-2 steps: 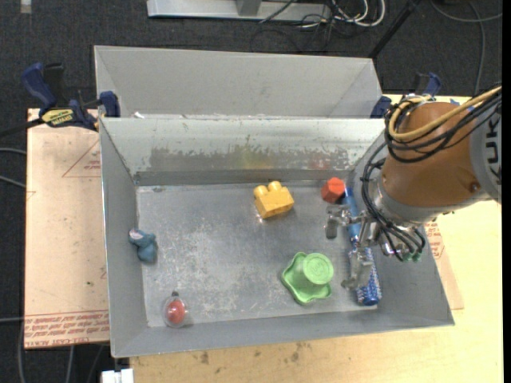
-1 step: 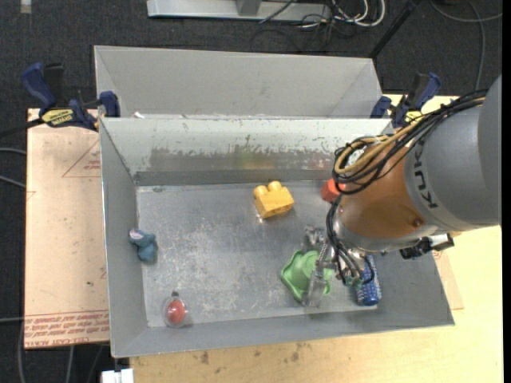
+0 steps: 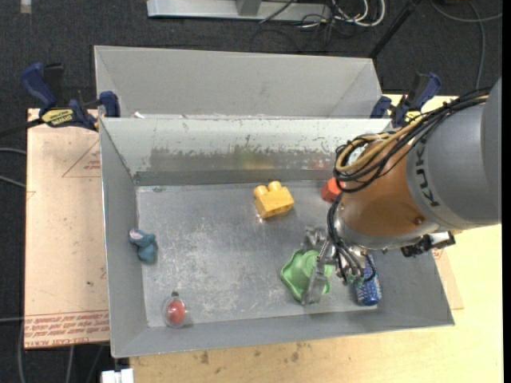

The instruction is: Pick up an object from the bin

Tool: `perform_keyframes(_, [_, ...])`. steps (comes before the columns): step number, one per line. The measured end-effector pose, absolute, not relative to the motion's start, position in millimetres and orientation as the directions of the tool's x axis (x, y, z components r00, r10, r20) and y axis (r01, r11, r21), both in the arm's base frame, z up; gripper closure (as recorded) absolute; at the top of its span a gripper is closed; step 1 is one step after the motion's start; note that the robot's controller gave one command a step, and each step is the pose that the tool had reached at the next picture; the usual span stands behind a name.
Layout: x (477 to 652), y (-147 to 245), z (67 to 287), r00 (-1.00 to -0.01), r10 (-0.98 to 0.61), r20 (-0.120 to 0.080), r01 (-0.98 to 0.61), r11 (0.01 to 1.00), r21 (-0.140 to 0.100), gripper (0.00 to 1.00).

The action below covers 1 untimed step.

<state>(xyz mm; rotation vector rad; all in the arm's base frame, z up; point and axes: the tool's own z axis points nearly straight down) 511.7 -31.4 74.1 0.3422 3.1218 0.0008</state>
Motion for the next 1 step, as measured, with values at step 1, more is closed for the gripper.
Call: perform_keyframes(1, [517.9,-47.9,206.7,-0.974,0.225,-0.01,0.225,0.974,0.002,1.0])
